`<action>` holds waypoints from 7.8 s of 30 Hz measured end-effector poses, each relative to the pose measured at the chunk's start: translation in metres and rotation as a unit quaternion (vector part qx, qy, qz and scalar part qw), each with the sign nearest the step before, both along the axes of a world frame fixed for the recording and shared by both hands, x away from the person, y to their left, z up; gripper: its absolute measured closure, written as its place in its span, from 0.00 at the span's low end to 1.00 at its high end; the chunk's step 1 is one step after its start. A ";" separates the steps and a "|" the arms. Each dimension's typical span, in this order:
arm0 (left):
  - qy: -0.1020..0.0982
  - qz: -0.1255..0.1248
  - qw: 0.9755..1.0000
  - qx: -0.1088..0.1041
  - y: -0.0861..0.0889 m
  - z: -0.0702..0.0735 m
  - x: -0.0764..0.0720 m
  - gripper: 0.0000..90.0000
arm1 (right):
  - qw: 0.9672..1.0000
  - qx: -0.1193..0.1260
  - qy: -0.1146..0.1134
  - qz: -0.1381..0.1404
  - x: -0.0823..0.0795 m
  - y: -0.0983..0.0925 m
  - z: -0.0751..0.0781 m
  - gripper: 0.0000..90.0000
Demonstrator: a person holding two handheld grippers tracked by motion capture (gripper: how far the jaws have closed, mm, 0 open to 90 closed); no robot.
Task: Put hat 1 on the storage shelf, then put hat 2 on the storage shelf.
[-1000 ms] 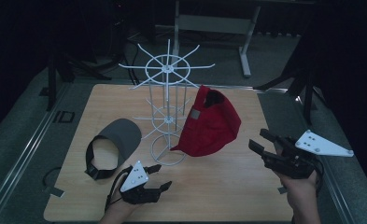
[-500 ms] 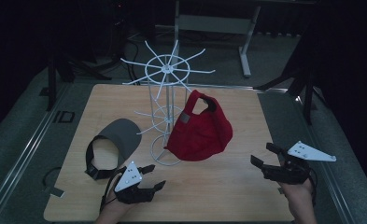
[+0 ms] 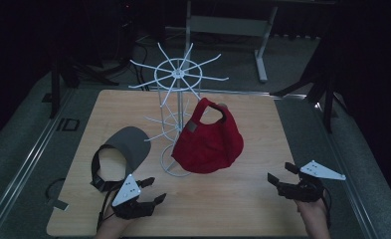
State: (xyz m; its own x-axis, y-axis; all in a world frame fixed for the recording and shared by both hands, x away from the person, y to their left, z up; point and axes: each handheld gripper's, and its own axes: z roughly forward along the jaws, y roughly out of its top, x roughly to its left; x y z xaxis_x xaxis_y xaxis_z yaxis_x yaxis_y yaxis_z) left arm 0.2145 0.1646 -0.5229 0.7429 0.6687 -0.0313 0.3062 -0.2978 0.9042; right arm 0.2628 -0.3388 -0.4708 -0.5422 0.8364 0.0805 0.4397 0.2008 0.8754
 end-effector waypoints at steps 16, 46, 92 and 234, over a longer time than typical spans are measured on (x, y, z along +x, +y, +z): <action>0.004 0.050 0.999 0.012 0.035 -0.010 -0.011 0.38 | 0.999 -0.002 -0.004 -0.042 0.006 -0.030 -0.054 0.16; 0.065 0.233 0.967 0.081 0.133 -0.032 -0.003 0.20 | 1.000 0.016 -0.001 -0.024 0.007 -0.028 -0.078 0.16; 0.001 0.181 0.982 0.051 0.153 -0.016 0.012 0.93 | 0.999 0.015 0.011 -0.037 0.012 -0.031 -0.082 0.16; -0.141 -0.128 0.980 -0.051 0.089 0.230 0.055 0.71 | 0.999 0.016 0.018 -0.034 0.010 -0.033 -0.079 0.19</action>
State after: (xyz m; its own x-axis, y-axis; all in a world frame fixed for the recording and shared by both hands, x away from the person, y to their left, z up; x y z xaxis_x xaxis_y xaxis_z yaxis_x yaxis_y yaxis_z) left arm 0.2695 0.2535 -0.2929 0.8742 0.4639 0.1432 -0.0337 -0.2362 0.9711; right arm 0.2728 -0.3716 -0.5498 -0.4803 0.8678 0.1274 0.4834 0.1407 0.8640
